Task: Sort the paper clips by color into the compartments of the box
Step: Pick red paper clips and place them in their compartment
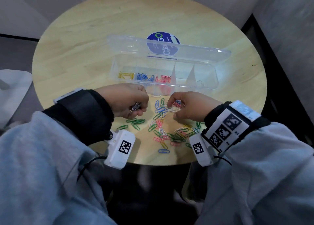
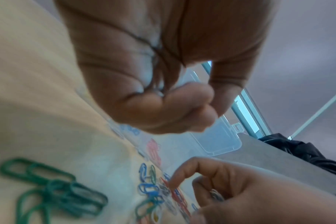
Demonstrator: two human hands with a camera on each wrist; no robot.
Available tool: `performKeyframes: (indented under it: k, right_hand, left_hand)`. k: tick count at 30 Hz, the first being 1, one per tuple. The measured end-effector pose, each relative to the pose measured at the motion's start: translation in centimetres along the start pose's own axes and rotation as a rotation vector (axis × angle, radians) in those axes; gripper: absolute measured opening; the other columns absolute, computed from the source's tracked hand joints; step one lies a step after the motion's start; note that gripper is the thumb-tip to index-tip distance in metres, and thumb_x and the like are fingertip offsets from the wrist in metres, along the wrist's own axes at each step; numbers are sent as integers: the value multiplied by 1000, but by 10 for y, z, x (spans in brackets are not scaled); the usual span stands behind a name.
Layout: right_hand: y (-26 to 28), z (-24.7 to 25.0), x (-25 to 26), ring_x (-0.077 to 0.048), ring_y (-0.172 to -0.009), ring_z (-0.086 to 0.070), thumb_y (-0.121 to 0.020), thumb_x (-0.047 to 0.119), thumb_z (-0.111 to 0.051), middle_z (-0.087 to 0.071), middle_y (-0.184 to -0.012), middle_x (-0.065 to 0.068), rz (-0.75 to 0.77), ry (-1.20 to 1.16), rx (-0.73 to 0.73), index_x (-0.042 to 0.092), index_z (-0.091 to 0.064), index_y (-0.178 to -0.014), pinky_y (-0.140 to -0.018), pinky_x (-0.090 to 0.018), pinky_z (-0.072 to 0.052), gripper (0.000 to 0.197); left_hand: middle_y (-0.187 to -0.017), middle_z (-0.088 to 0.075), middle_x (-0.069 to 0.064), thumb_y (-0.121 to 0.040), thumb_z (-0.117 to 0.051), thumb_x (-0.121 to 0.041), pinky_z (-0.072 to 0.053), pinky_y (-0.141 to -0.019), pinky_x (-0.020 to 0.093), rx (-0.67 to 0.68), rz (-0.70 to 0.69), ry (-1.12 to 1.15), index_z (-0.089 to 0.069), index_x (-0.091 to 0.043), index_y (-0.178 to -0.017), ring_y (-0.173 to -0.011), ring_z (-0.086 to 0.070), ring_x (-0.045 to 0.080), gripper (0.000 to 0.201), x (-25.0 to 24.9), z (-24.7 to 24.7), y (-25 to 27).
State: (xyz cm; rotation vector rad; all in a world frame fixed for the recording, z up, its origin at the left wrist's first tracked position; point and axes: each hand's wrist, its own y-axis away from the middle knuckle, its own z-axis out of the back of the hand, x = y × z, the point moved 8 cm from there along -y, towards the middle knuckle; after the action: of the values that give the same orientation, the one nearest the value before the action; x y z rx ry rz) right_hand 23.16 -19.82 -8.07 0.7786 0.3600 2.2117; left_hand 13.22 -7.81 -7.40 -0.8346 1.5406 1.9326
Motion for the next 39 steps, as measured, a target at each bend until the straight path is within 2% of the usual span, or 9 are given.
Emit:
performKeyframes:
  k: [5, 9, 12, 15, 20, 23, 28, 34, 39]
  right_hand:
    - [-2, 0, -1, -12, -66, -52, -79, 11, -59, -44, -71, 13, -15, 78, -23, 38, -57, -106, -58, -26, -44, 38]
    - [-3, -1, -1, -15, -61, -54, -78, 8, -57, -45, -69, 12, -24, 93, -16, 34, -57, -100, -59, -27, -48, 34]
    - [-3, -2, 2, -20, -67, -59, -80, 12, -59, -47, -70, 10, 2, 107, -23, 31, -56, -95, -61, -28, -49, 24]
    - [-3, 0, 5, -19, -72, -54, -82, 18, -59, -45, -71, 10, 24, 136, -57, 30, -55, -107, -63, -26, -44, 29]
    - [-3, -3, 2, -20, -81, -57, -83, 22, -60, -50, -86, 6, -2, 166, -16, 31, -51, -116, -68, -27, -48, 35]
    - [-1, -6, 4, -21, -78, -59, -82, 20, -60, -47, -78, 8, 10, 154, -5, 30, -53, -108, -68, -30, -51, 28]
    - [-4, -4, 14, -20, -78, -57, -83, 27, -61, -50, -73, 9, 42, 132, -25, 29, -55, -110, -70, -30, -49, 28]
    - [-13, -4, 31, -20, -117, -53, -92, 33, -48, -56, -131, 1, 104, 224, -4, 39, -37, -140, -92, -29, -43, 50]
    - [-17, -10, 29, -22, -107, -56, -91, 28, -48, -57, -123, 0, 77, 273, 11, 36, -46, -130, -83, -31, -46, 40]
  left_hand:
    - [-53, -43, -1, -84, -52, -7, -24, -39, 15, -23, 22, 29, -41, -19, -72, -42, -34, 9, 20, 3, -4, -3]
    - [-65, -46, -2, -86, -61, -22, -28, -49, 21, -200, -64, -288, -54, -24, -91, -51, -39, 13, 9, -2, 12, -6]
    - [-97, -59, 1, -86, -58, -28, -37, -73, 24, -301, -99, -752, -52, -31, -126, -86, -54, 21, 41, -4, 15, -6]
    - [-138, -52, 2, -87, -54, -26, -41, -93, 27, -361, -102, -928, -42, -33, -139, -122, -51, 23, 54, -5, 15, -6]
    - [-126, -59, 2, -89, -51, -20, -42, -81, 27, -372, -62, -1043, -47, -29, -135, -114, -55, 24, 47, -5, 15, -9]
    - [-121, -60, 2, -89, -51, -18, -39, -76, 26, -378, -57, -1067, -50, -30, -129, -111, -56, 24, 42, -6, 15, -10]
    - [-102, -62, 1, -88, -52, -15, -36, -68, 26, -386, -56, -1088, -62, -24, -100, -86, -50, 21, 18, -7, 14, -8]
    - [-105, -65, 4, -88, -54, -17, -38, -68, 26, -364, -49, -1123, -66, -17, -99, -96, -59, 25, 16, -4, 12, -9]
    - [-82, -55, -4, -86, -57, -21, -34, -60, 23, -336, -34, -1013, -60, -23, -83, -82, -51, 20, 5, -4, 13, -5]
